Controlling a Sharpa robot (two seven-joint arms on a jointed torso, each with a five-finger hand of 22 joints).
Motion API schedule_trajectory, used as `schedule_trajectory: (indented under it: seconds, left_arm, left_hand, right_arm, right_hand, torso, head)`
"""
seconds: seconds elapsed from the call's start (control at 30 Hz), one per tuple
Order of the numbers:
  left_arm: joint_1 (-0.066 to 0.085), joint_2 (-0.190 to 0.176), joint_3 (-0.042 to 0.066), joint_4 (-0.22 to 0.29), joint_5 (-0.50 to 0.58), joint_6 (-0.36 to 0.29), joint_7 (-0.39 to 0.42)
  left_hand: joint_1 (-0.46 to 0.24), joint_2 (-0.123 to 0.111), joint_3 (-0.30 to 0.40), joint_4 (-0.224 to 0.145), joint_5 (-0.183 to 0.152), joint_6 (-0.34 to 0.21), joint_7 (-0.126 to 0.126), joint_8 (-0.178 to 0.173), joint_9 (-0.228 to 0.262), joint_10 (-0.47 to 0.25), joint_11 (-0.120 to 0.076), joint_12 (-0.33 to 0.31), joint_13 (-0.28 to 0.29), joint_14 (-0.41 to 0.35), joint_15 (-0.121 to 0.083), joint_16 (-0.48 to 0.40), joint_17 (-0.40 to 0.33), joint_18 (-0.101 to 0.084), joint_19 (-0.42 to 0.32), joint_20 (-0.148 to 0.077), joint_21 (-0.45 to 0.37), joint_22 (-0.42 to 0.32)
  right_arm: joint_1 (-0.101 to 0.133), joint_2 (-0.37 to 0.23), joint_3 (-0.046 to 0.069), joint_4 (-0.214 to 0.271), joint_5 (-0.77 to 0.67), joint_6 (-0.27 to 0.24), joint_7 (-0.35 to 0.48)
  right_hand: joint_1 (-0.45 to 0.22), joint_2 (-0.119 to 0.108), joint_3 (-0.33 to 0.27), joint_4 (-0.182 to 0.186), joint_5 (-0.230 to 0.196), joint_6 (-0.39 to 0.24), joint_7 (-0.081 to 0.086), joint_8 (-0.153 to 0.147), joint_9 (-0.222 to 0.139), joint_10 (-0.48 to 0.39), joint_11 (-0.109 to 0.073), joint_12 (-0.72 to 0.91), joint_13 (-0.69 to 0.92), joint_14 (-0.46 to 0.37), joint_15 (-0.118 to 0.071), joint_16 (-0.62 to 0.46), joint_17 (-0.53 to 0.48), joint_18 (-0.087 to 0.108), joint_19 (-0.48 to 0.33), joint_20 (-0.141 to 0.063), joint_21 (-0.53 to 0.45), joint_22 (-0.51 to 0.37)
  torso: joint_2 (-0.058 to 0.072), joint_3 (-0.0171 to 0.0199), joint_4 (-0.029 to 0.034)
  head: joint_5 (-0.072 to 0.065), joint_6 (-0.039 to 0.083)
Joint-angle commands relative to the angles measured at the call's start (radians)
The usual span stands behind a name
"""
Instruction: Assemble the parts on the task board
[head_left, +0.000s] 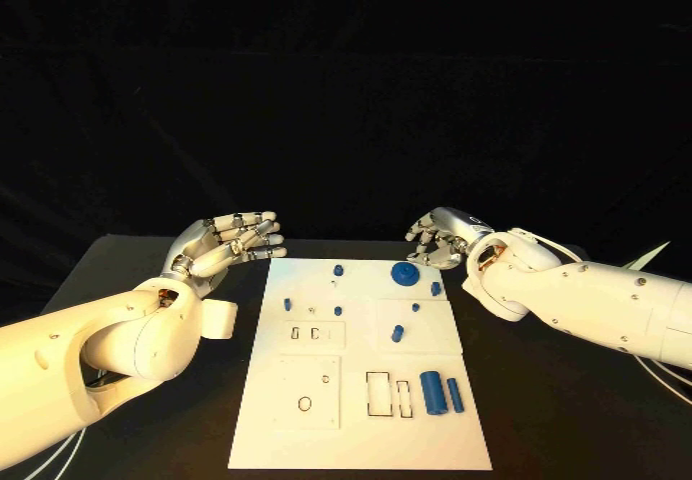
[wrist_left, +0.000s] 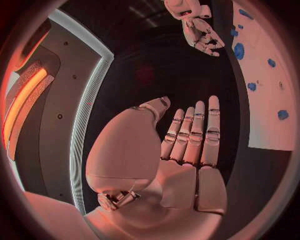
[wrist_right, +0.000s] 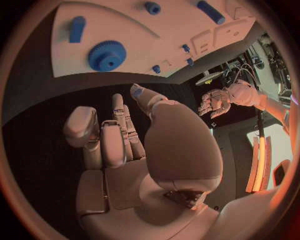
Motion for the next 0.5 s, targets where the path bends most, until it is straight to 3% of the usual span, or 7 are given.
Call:
schedule_trajectory:
  seconds: [0.03,0.07,0.13,0.17,0.2,0.33,0.5]
  left_arm:
    - [0.002,-0.002,0.001,0.001,-0.001,0.002,0.001]
    - [0.002,-0.002,0.001,0.000,-0.001,0.003,0.000]
    - [0.002,-0.002,0.001,-0.001,-0.001,0.004,0.000]
    - [0.002,-0.002,0.001,-0.002,-0.001,0.004,0.000]
    - [0.002,-0.002,0.001,-0.003,-0.001,0.004,0.000]
    - [0.001,0.000,0.001,-0.007,-0.001,0.005,-0.001]
    - [0.001,0.001,0.001,-0.012,-0.001,0.005,-0.001]
  left_hand:
    - [-0.008,-0.014,0.024,-0.015,0.017,0.006,0.027,0.013,0.012,0.016,-0.008,-0.005,0.013,-0.002,-0.001,0.012,0.017,0.025,0.026,-0.003,0.018,0.018]
    - [-0.008,-0.014,0.024,-0.015,0.017,0.006,0.027,0.013,0.012,0.016,-0.008,-0.005,0.013,-0.002,-0.001,0.012,0.017,0.025,0.026,-0.003,0.018,0.018]
    - [-0.008,-0.014,0.024,-0.015,0.017,0.006,0.027,0.013,0.012,0.016,-0.008,-0.004,0.013,-0.002,-0.001,0.012,0.017,0.025,0.026,-0.003,0.018,0.018]
    - [-0.008,-0.014,0.024,-0.015,0.017,0.006,0.027,0.013,0.012,0.016,-0.008,-0.004,0.013,-0.002,-0.001,0.012,0.017,0.025,0.026,-0.003,0.018,0.018]
    - [-0.008,-0.014,0.024,-0.015,0.017,0.006,0.027,0.013,0.012,0.016,-0.008,-0.004,0.013,-0.002,-0.001,0.012,0.017,0.025,0.026,-0.003,0.018,0.018]
    - [-0.008,-0.014,0.024,-0.015,0.017,0.006,0.027,0.013,0.012,0.016,-0.008,-0.004,0.013,-0.002,-0.001,0.012,0.017,0.025,0.026,-0.003,0.018,0.018]
    - [-0.008,-0.014,0.024,-0.016,0.017,0.007,0.026,0.014,0.012,0.016,-0.008,-0.004,0.013,-0.002,-0.001,0.012,0.018,0.025,0.026,-0.003,0.019,0.018]
  right_arm:
    - [0.002,-0.015,0.001,0.002,0.029,0.039,-0.005]
    - [0.002,-0.022,0.001,0.000,0.036,0.051,-0.006]
    - [0.003,-0.033,0.001,-0.003,0.046,0.075,-0.009]
    - [0.003,-0.036,0.001,-0.005,0.048,0.082,-0.012]
    - [0.003,-0.037,0.001,-0.006,0.049,0.090,-0.015]
    - [0.003,-0.030,0.001,-0.018,0.054,0.124,-0.028]
    - [-0.003,-0.007,0.001,-0.045,0.083,0.162,-0.043]
  right_hand:
    - [0.033,-0.010,-0.148,0.026,0.014,-0.079,0.006,0.042,0.028,0.020,-0.031,0.150,0.137,0.027,-0.007,0.025,0.028,-0.009,0.027,-0.008,0.029,0.029]
    - [0.065,0.015,-0.190,0.055,0.020,-0.101,0.005,0.077,0.046,-0.037,-0.034,0.280,0.263,0.032,-0.016,0.037,0.047,-0.018,0.038,0.001,0.050,0.054]
    - [0.089,0.013,-0.228,0.101,0.018,-0.129,0.001,0.111,0.058,-0.075,-0.026,0.395,0.375,0.042,-0.004,0.065,0.100,-0.026,0.058,-0.003,0.097,0.108]
    - [0.097,0.010,-0.248,0.124,0.017,-0.139,0.004,0.126,0.062,-0.037,-0.024,0.532,0.524,0.049,-0.007,0.084,0.136,-0.031,0.068,0.000,0.120,0.134]
    - [0.106,0.017,-0.256,0.143,0.018,-0.145,0.003,0.137,0.065,0.007,-0.022,0.642,0.644,0.055,-0.001,0.100,0.167,-0.035,0.077,-0.002,0.145,0.160]
    - [0.128,0.013,-0.280,0.192,0.017,-0.159,0.008,0.169,0.070,0.131,-0.017,0.902,0.942,0.076,0.004,0.155,0.285,-0.051,0.104,0.005,0.214,0.234]
    - [0.129,0.014,-0.293,0.202,0.017,-0.166,0.011,0.184,0.069,0.167,-0.013,0.971,1.025,0.083,0.007,0.173,0.327,-0.059,0.117,0.010,0.248,0.269]
  torso:
    - [-0.001,0.0055,-0.0083]
    - [-0.001,0.0065,-0.0091]
    - [-0.001,0.0079,-0.0097]
    - [-0.001,0.0084,-0.0096]
    - [-0.001,0.0066,-0.0084]
    - [0.000,0.0065,-0.0058]
    - [-0.001,0.0047,-0.0051]
  head:
    - [-0.003,0.001]
    - [-0.002,0.000]
    - [-0.001,-0.002]
    - [-0.001,-0.002]
    - [-0.002,-0.003]
    - [-0.004,-0.006]
    - [-0.004,-0.010]
